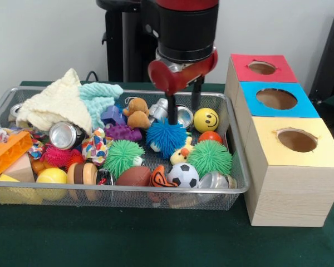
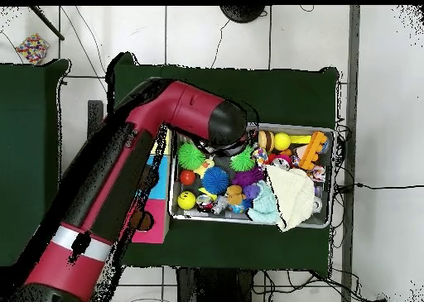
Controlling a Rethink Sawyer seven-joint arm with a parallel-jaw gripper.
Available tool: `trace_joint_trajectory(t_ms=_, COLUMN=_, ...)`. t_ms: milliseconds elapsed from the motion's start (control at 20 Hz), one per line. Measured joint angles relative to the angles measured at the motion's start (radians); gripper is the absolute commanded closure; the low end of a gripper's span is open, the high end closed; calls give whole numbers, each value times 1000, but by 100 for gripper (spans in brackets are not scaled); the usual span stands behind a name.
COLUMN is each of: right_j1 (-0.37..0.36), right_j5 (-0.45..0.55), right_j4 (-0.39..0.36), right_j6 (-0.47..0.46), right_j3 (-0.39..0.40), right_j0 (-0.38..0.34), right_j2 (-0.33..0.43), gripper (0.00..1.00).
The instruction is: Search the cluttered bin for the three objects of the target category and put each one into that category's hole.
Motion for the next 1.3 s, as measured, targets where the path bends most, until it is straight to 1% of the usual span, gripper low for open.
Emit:
trace_joint_trajectory(t_ms=200, right_j1=-7, right_j5=0, right_j4=11, right_j6=0, right_j3=0, right_j0=9, right_j2=0, gripper=0)
trace_joint_trajectory(t_ms=1300, right_j1=-7, right_j5=0, right_j4=25, right_j6=0, right_j3=0, right_j0=3, right_j2=0, gripper=0)
